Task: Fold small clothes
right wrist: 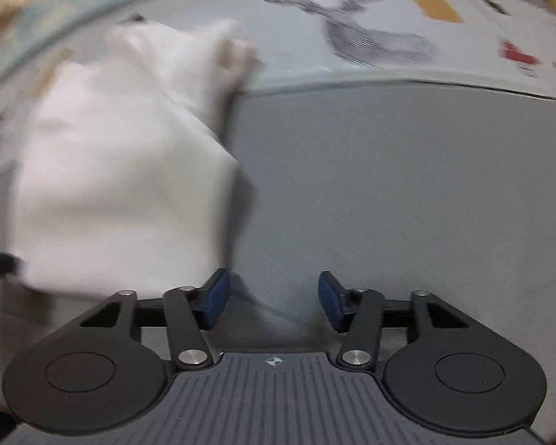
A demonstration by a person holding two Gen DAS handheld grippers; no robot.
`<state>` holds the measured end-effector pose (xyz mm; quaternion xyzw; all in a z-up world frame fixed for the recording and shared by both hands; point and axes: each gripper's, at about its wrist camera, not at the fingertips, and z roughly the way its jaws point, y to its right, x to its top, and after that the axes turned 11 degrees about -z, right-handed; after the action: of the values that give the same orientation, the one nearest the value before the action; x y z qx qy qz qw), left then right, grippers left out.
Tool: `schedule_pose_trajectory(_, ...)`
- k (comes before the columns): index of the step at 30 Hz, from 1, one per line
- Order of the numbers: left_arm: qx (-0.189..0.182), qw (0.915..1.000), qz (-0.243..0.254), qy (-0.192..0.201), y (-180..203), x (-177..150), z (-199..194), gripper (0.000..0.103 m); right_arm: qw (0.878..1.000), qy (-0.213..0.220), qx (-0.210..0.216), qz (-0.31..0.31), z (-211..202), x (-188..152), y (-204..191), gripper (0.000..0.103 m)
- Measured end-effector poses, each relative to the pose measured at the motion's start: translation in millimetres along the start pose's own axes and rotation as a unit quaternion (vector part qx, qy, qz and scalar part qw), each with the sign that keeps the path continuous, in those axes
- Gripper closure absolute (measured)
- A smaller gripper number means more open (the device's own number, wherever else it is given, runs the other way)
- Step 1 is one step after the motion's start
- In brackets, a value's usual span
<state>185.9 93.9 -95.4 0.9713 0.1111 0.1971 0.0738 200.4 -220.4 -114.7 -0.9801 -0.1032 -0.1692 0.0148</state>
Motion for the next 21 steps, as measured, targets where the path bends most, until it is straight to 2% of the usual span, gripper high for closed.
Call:
schedule_pose_trajectory(2,0.01,0.9994,0.01,0.033,1,-10,-20,0.03,0.999,0.001,-0.044,0.021,-10,-7,8,0.052)
schedule_pose_trajectory(3,0.012,0.9986,0.018,0.049,3,-14,-31,0.029,0.997,0.019,-0.057,0.04,-22,-10,14,0.052)
schedule_pose_trajectory(6,0.031,0.9911,0.041,0.123,9,-27,-72,0.027,0.991,0.108,-0.057,0.053,-72,-17,19,0.052)
schedule_pose_trajectory(8,0.045,0.9793,0.052,0.19,14,-41,-104,0.016,0.982,0.176,-0.055,0.041,-112,-25,14,0.049)
schedule_pose_trajectory(9,0.048,0.9729,0.053,0.22,17,-50,-121,0.016,0.976,0.208,-0.048,0.032,-132,-32,10,0.044)
schedule_pose_trajectory(11,0.037,0.9673,0.049,0.246,20,-68,-145,0.016,0.966,0.256,-0.037,0.014,-164,-49,2,0.031)
schedule_pose_trajectory(12,0.029,0.9664,0.038,0.252,20,-77,-154,0.016,0.96,0.277,-0.033,0.002,-178,-61,-4,0.022)
schedule_pose_trajectory(13,0.015,0.9668,0.022,0.254,21,-88,-163,0.016,0.957,0.289,-0.032,-0.006,-186,-73,-8,0.017)
schedule_pose_trajectory(16,-0.009,0.9707,0.009,0.24,24,-121,-171,0.016,0.95,0.309,-0.031,-0.023,-197,-110,-20,0.015)
schedule_pose_trajectory(18,0.008,0.9732,0.007,0.23,28,-143,-160,0.016,0.951,0.305,-0.038,-0.019,-189,-131,-28,0.015)
schedule_pose_trajectory(20,0.021,0.9835,-0.005,0.18,32,-153,-146,0.016,0.955,0.294,-0.033,-0.014,-187,-138,-35,0.015)
schedule_pose_trajectory(21,0.011,0.9862,-0.01,0.165,34,-155,-143,0.016,0.955,0.296,-0.028,-0.016,-186,-141,-38,0.014)
